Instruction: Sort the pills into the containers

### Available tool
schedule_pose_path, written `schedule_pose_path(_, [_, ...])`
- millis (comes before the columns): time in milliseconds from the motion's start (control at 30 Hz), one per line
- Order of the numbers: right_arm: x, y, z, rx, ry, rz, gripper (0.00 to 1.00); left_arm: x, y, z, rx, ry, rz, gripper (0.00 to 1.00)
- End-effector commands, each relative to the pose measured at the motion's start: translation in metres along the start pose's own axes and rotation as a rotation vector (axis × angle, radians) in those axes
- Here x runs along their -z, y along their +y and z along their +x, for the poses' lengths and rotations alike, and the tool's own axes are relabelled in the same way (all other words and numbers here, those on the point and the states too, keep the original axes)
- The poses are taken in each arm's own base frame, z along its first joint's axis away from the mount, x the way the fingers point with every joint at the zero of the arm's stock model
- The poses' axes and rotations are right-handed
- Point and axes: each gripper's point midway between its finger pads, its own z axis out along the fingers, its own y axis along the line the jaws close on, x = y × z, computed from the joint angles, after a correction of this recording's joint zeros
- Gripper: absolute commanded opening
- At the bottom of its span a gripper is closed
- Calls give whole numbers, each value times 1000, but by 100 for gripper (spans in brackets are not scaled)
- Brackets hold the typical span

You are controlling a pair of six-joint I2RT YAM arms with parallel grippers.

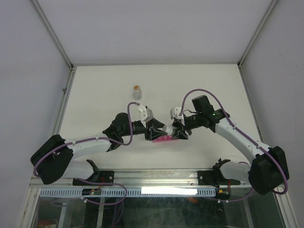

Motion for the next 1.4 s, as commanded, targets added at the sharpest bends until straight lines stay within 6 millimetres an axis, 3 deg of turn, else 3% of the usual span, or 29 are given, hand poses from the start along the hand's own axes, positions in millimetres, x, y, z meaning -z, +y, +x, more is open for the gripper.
schedule_pose_path(0, [3, -8, -12, 36, -19, 23, 0, 0, 3, -56, 263, -148, -83, 1])
schedule_pose_path(167, [3, -12, -11, 22, -14, 44, 0, 13, 25, -61, 525, -199, -283, 0])
schedule_pose_path(367, [3, -14, -10, 16, -11, 50, 0, 18, 35, -54, 765, -190, -402, 0])
schedule_pose_path(600, [4, -13, -11, 14, -12, 53, 0, 14, 39, -45, 857, -155, -440, 0])
schedule_pose_path(767, [5, -13, -14, 9, -28, 48, 0, 30, 49, -43, 833, -202, -524, 0])
schedule_pose_path(900, [9, -12, -19, -4, -55, 43, 0, 64, 74, -6, 756, -147, -765, 0])
schedule_pose_path(1100, [16, -16, -31, -45, -108, 51, 0, 141, 120, 69, 682, 45, -1177, 0])
schedule_pose_path(1133, [18, -17, -33, -68, -116, 58, 0, 150, 125, 77, 703, 58, -1216, 7])
schedule_pose_path(1200, [24, -21, -39, -91, -137, 75, 0, 162, 132, 89, 734, 69, -1265, 23])
schedule_pose_path(1367, [56, -38, -77, -124, -250, 175, 0, 176, 141, 105, 747, 101, -1361, 27])
